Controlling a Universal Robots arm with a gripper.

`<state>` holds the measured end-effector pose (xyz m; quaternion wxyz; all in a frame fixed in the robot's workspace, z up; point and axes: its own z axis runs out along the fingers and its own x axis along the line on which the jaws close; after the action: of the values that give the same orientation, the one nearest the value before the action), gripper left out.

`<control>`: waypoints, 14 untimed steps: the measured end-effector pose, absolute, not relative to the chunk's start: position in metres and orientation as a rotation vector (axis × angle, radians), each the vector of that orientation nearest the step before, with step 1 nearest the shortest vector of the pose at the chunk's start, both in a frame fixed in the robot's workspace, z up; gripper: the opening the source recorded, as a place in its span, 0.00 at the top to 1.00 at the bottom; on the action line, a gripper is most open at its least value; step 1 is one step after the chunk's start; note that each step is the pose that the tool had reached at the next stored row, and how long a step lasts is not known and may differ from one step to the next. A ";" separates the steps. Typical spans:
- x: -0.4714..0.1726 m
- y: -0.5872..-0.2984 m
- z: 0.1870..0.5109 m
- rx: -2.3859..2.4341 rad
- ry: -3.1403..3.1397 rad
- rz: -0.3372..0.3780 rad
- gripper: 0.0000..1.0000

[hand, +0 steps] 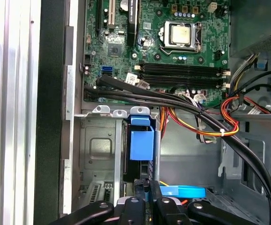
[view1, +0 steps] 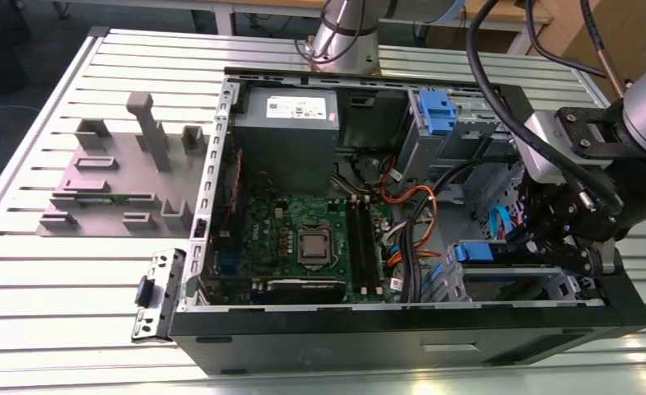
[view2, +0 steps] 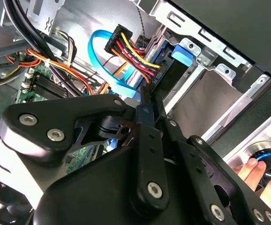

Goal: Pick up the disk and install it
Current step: 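Insert the second disk wire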

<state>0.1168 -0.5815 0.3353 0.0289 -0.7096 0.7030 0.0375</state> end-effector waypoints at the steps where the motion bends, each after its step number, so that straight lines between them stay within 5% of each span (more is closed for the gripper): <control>1: 0.117 -0.582 0.336 -2.189 2.169 0.116 0.84; 14: 0.117 -0.581 0.336 -2.180 2.159 0.136 0.84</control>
<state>0.1171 -0.5813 0.3363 0.0351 -0.7093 0.7026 0.0441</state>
